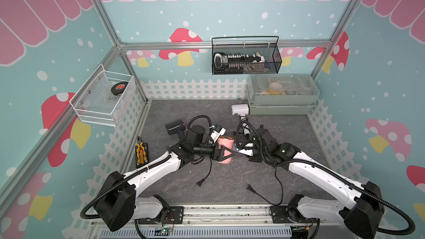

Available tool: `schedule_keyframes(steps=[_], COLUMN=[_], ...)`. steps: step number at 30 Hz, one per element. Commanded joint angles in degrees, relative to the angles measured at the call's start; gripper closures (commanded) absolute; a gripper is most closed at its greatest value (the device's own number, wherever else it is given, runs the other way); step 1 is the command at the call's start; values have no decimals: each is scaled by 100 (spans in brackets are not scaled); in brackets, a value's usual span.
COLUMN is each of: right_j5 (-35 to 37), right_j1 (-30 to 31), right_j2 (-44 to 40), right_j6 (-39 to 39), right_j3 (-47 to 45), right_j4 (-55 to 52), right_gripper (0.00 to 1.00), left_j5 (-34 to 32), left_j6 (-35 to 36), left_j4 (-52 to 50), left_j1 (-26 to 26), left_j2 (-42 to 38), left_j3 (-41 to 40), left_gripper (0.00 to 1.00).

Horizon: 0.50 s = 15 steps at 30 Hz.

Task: Wrap the cord around the hair dryer
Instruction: Pick up the hair dryer from the center of the board.

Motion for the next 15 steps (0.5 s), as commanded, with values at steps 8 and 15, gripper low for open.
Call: schedule_keyframes(steps=[8, 15], right_j5=[-622, -506], right_j1=[-665, -1746], right_j2=[-226, -548], right_j6=[679, 2211], right_j3=[1430, 1066], right_j4=[134, 196], right_gripper=[18, 13], left_j5=[-1049, -1251], left_j6=[479, 395], left_j4=[-607, -407], left_j1=[139, 567], left_j2=[-746, -1043], left_j3=[478, 464], left_gripper=[100, 100])
